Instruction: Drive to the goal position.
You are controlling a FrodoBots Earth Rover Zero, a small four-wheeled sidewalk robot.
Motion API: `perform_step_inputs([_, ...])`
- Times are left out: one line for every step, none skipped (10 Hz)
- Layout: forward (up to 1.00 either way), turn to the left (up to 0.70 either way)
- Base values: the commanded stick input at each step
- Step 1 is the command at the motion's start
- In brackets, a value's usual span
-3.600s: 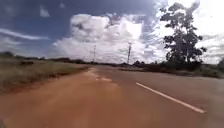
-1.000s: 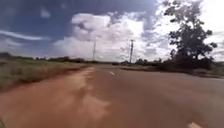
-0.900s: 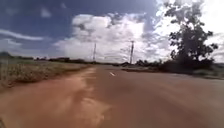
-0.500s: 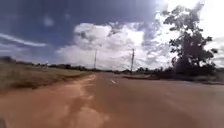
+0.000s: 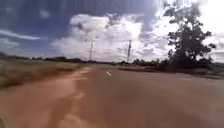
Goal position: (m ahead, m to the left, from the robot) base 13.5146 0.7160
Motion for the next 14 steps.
perform_step_inputs([1.0, 0.0])
perform_step_inputs([1.0, 0.0])
perform_step_inputs([1.0, 0.0])
perform_step_inputs([1.0, 0.0])
perform_step_inputs([1.0, 0.0])
perform_step_inputs([1.0, 0.0])
perform_step_inputs([1.0, 0.0])
perform_step_inputs([1.0, 0.0])
perform_step_inputs([1.0, 0.0])
perform_step_inputs([1.0, 0.0])
perform_step_inputs([1.0, 0.0])
perform_step_inputs([1.0, 0.0])
perform_step_inputs([1.0, 0.0])
perform_step_inputs([1.0, 0.0])
